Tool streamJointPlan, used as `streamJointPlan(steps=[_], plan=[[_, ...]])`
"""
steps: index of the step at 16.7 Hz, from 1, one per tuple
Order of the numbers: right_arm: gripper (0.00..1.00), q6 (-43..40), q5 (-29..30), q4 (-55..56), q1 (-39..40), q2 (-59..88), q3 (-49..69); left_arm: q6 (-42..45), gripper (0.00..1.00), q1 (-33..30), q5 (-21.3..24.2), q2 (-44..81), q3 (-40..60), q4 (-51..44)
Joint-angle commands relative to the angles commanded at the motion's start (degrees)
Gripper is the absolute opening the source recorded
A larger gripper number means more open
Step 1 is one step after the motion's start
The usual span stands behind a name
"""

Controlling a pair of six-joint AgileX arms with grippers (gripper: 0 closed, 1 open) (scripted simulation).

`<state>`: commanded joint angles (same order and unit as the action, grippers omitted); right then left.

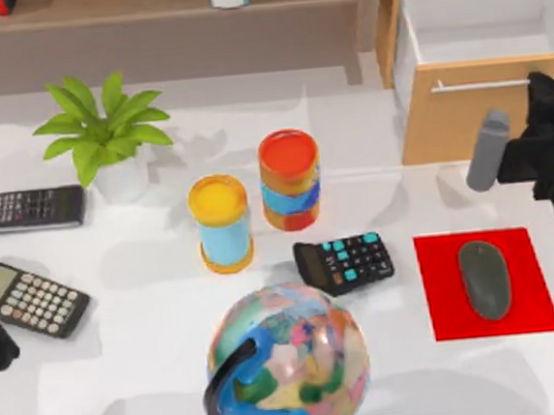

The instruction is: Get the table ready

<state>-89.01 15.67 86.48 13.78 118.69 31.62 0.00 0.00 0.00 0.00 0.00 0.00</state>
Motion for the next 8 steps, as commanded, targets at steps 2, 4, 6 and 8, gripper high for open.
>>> streamJointPlan(steps=[2, 4, 6, 8], plan=[[0.00, 0.00, -0.09, -0.17, -0.06, 0.08, 0.27, 0.00, 1.00, 0.00, 0.00, 0.00, 0.00, 0.00], [0.00, 0.15, 0.07, -0.15, 0.05, -0.09, -0.03, 0.00, 1.00, 0.00, 0.00, 0.00, 0.00, 0.00], [0.00, 0.11, 0.05, -0.54, -0.20, 0.19, 0.80, 0.00, 1.00, 0.00, 0.00, 0.00, 0.00, 0.00], [0.00, 0.00, -0.24, -2.02, -0.76, 1.28, 3.24, 0.00, 1.00, 0.00, 0.00, 0.00, 0.00, 0.00]])
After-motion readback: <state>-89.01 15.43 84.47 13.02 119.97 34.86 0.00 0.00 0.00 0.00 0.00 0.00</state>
